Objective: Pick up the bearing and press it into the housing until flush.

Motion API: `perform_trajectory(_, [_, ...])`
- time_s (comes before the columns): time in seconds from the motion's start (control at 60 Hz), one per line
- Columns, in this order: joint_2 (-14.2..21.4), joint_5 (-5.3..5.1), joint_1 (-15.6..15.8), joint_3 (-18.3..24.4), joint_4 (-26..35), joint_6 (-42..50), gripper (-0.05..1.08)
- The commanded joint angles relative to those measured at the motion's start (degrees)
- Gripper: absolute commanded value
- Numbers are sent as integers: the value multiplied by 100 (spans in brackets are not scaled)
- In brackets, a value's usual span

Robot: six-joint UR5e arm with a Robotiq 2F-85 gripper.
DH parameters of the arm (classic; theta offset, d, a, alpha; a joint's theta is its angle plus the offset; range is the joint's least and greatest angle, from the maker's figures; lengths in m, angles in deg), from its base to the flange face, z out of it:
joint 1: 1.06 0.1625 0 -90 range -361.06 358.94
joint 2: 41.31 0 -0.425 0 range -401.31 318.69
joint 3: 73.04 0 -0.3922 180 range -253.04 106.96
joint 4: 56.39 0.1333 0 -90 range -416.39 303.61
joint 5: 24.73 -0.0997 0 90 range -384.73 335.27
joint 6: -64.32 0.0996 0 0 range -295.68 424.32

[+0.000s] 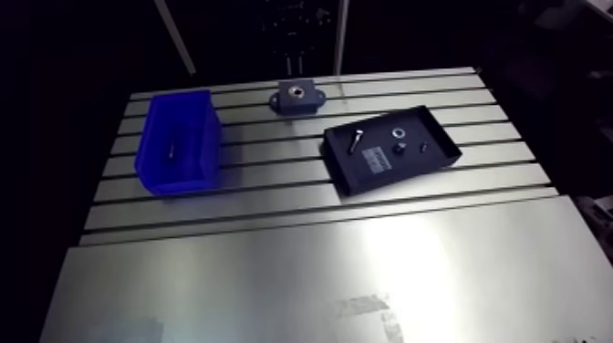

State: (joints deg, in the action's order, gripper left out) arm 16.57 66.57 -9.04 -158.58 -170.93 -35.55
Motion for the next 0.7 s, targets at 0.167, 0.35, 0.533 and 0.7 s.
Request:
perform_trajectory(0.167, [1204,23,-28,212,1782,-2,0])
perform_trajectory(0.35, [1870,-3,-19,252,2383,31,0])
perform_trajectory(0.533, [2340,-11,16,271,2676,60,0])
perform_trajectory(0.7, [2639,-20,-18,186,2670,86,0])
